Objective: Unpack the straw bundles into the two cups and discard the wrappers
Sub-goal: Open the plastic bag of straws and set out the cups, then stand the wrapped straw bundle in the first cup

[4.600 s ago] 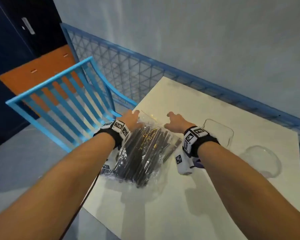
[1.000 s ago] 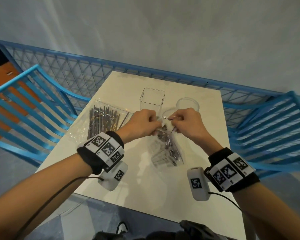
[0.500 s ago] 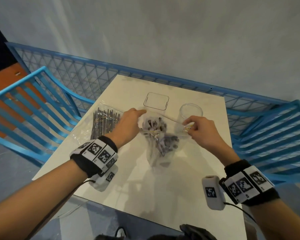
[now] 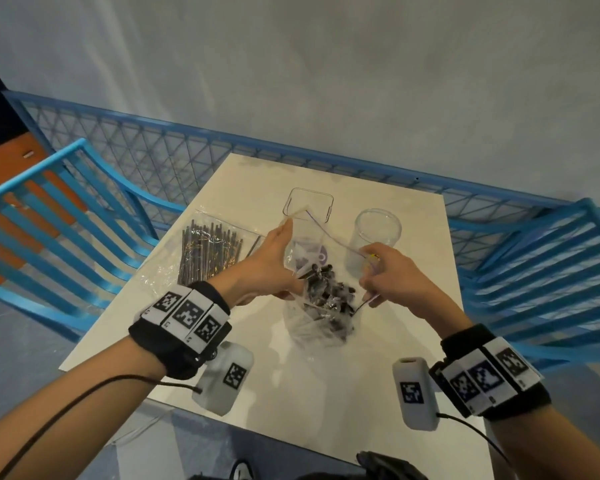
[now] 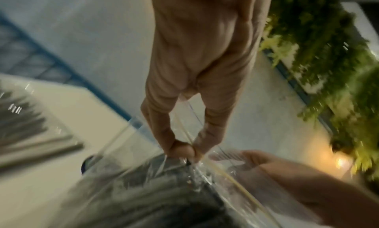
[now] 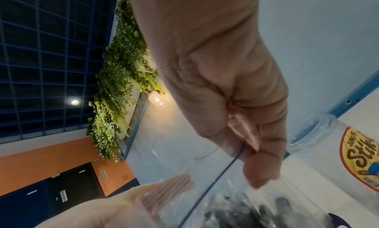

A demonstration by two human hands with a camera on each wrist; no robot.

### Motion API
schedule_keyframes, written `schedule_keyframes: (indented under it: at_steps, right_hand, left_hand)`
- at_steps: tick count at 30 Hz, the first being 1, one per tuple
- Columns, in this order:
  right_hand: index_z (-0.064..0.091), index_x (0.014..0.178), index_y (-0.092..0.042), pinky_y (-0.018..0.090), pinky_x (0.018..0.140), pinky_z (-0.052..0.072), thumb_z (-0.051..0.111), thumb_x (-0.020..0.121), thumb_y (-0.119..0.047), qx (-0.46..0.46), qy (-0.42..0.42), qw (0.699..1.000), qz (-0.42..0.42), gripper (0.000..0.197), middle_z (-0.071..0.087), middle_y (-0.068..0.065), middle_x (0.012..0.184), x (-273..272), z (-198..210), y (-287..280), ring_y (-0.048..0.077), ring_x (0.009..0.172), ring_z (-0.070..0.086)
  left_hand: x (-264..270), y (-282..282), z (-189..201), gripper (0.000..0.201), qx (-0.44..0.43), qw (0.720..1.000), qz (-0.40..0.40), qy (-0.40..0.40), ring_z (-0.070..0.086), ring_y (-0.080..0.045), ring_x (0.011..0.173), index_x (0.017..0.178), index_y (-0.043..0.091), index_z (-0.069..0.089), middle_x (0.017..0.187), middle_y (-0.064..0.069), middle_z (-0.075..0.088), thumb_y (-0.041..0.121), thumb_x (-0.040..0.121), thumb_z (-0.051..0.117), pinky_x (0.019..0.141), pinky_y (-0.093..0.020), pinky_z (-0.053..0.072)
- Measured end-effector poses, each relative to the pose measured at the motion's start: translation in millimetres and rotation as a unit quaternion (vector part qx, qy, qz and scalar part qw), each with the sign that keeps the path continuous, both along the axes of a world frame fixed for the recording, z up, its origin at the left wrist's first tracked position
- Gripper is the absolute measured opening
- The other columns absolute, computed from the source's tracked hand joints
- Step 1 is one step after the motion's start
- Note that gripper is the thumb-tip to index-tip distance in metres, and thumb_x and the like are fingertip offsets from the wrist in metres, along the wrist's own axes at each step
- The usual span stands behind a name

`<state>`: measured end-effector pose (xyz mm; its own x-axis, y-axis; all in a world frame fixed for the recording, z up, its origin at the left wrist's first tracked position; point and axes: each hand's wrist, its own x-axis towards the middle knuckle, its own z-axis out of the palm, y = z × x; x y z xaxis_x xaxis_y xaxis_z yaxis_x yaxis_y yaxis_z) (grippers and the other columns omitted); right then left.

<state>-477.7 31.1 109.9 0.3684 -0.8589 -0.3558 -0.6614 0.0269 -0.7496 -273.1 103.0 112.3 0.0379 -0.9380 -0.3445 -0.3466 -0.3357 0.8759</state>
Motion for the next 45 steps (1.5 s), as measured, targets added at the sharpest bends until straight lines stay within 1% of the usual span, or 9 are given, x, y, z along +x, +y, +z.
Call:
schedule_keyframes:
  at_steps: [3, 9, 16, 20, 25, 29, 32, 37, 45]
  right_hand:
    - [0.051, 0.127, -0.013, 0.021, 0.044, 0.049, 0.055, 0.088, 0.006, -0.031, -0.006, 0.999, -0.033, 0.044, 0.06, 0.016, 0.09, -11, 0, -6, 0.017, 0.05, 0.06]
    - [0.058, 0.121, -0.012, 0.023, 0.052, 0.056, 0.057, 0.091, -0.005, -0.069, 0.012, 0.997, -0.014, 0.031, 0.063, 0.013, 0.088, -16, 0, -4, 0.013, 0.054, 0.063]
    - [0.003, 0.145, -0.05, 0.041, 0.107, 0.038, 0.076, 0.075, -0.045, -0.07, 0.034, 0.982, 0.174, 0.101, 0.022, 0.008, 0.152, -2, -1, 23, 0.029, 0.136, 0.03]
    - [0.023, 0.145, -0.037, 0.024, 0.065, 0.058, 0.068, 0.081, -0.006, 0.011, -0.038, 0.99, 0.135, 0.084, 0.048, 0.0, 0.124, -4, -9, 28, 0.02, 0.094, 0.058]
    - [0.046, 0.134, -0.013, 0.033, 0.061, 0.057, 0.07, 0.074, 0.01, 0.021, -0.121, 0.992, 0.011, 0.069, 0.065, 0.017, 0.095, -20, -10, 9, 0.025, 0.075, 0.066]
    - [0.055, 0.121, -0.006, 0.023, 0.049, 0.052, 0.063, 0.085, 0.002, -0.024, -0.116, 0.992, -0.034, 0.038, 0.064, 0.009, 0.076, -20, -19, 3, 0.018, 0.06, 0.061]
    - [0.054, 0.123, -0.01, 0.024, 0.05, 0.057, 0.051, 0.088, 0.003, -0.023, -0.034, 0.999, -0.012, 0.037, 0.065, 0.012, 0.079, -17, -42, 2, 0.019, 0.059, 0.063]
    - [0.037, 0.137, -0.036, 0.032, 0.063, 0.055, 0.041, 0.098, -0.012, 0.081, -0.073, 0.993, 0.043, 0.046, 0.064, 0.012, 0.103, -24, -54, 4, 0.022, 0.079, 0.061]
    - [0.052, 0.133, -0.015, 0.039, 0.082, 0.049, 0.033, 0.097, -0.052, 0.211, -0.283, 0.936, 0.012, 0.055, 0.072, 0.01, 0.093, -40, -29, -1, 0.024, 0.086, 0.066]
  left_hand:
    - [12, 5, -2, 0.106, -0.026, 0.999, 0.032, 0.006, 0.061, -0.016, 0.091, 0.152, 0.028, 0.012, 0.158, 0.014, 0.004, -0.015, 0.072, 0.067, 0.062, -0.024, 0.054]
    - [21, 12, -14, 0.103, 0.011, 0.996, 0.026, -0.086, 0.057, -0.027, 0.106, 0.152, 0.02, 0.016, 0.157, 0.009, 0.012, -0.01, 0.07, 0.07, 0.066, -0.025, 0.053]
    - [8, 10, -16, 0.115, 0.03, 0.994, 0.068, 0.081, 0.057, -0.019, 0.064, 0.152, 0.032, 0.001, 0.153, 0.005, 0.019, -0.013, 0.072, 0.071, 0.061, -0.031, 0.056]
    - [-3, 16, -19, 0.12, 0.035, 0.994, 0.01, 0.107, 0.064, -0.024, 0.078, 0.15, 0.037, -0.006, 0.155, 0.01, 0.015, -0.018, 0.073, 0.067, 0.079, -0.045, 0.058]
    - [11, 11, -19, 0.118, 0.03, 0.976, 0.041, 0.214, 0.07, -0.016, 0.092, 0.151, 0.036, 0.0, 0.158, 0.021, 0.007, -0.017, 0.072, 0.07, 0.079, -0.034, 0.058]
    - [14, 8, -31, 0.131, 0.018, 0.997, -0.004, 0.078, 0.069, -0.018, 0.084, 0.15, 0.036, -0.007, 0.16, 0.013, 0.001, -0.007, 0.064, 0.082, 0.072, -0.029, 0.056]
    - [11, 6, -55, 0.136, 0.011, 0.999, -0.035, 0.011, 0.044, -0.041, 0.128, 0.149, 0.036, -0.012, 0.16, 0.011, -0.002, 0.001, 0.061, 0.086, 0.077, -0.029, 0.053]
    - [5, 7, -74, 0.134, 0.027, 0.998, -0.054, -0.029, 0.007, -0.02, 0.146, 0.151, 0.036, -0.005, 0.158, 0.011, -0.009, 0.019, 0.058, 0.091, 0.117, -0.046, 0.02]
    - [-24, 6, -63, 0.065, -0.046, 0.993, -0.004, 0.112, 0.057, -0.006, 0.109, 0.124, 0.03, 0.051, 0.117, 0.014, 0.062, 0.023, 0.069, 0.084, 0.091, -0.025, 0.046]
